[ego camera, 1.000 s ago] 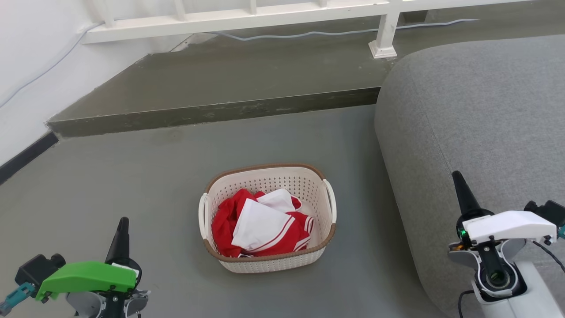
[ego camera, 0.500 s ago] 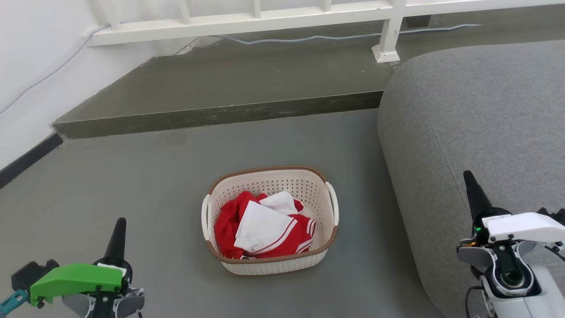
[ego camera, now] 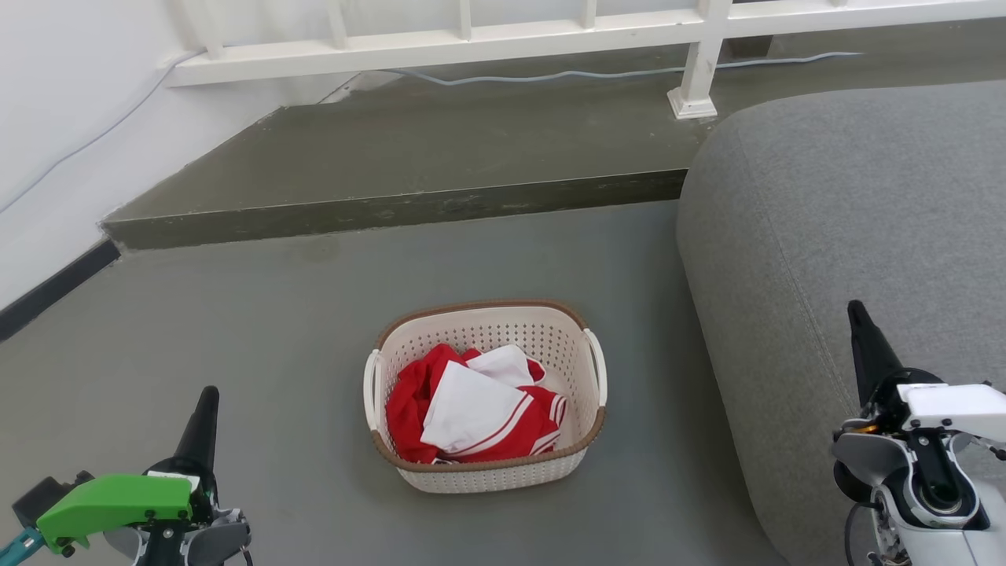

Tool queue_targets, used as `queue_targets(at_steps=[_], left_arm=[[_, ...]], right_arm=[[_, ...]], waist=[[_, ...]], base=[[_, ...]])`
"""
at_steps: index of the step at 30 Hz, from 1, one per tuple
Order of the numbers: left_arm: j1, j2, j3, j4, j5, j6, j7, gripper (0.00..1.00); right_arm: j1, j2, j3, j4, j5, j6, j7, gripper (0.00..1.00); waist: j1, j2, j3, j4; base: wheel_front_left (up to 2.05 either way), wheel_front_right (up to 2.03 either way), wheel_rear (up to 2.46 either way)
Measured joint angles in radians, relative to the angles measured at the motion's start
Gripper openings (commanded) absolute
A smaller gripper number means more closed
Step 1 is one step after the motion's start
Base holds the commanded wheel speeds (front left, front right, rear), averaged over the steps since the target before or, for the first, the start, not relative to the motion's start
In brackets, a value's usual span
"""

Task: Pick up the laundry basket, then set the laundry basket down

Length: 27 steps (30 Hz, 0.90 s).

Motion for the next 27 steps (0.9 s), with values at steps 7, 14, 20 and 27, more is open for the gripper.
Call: queue_targets(at_steps=[7,14,20,27], left_arm=[[-0.003,0.0,0.014,0.002,-0.081,-0.002,0.026,0.0],[-0.004,0.0,0.018,0.002,-0.105,-0.009,0.03,0.0],[-0.008,0.0,0.018,0.002,-0.105,-0.009,0.03,0.0],[-0.009,0.0,0.018,0.002,-0.105,-0.009,0.03,0.0]], right_arm=[[0.001,0.002,-0.03,-0.005,0.081,0.001,0.024,0.0],[0.001,0.002,-0.036,-0.006,0.092,0.003,0.027,0.0],[0.002,0.003,-0.037,-0.006,0.092,0.004,0.027,0.0],[0.002,0.003,-0.037,-0.007,0.092,0.004,0.028,0.0]], waist=[[0.0,0.0,-0.005,0.005],[0.0,0.0,-0.006,0.005],[0.0,0.0,-0.006,0.005],[0.0,0.0,-0.006,0.005]], base=[[0.0,0.0,0.0],[0.0,0.0,0.0],[0.0,0.0,0.0],[0.0,0.0,0.0]])
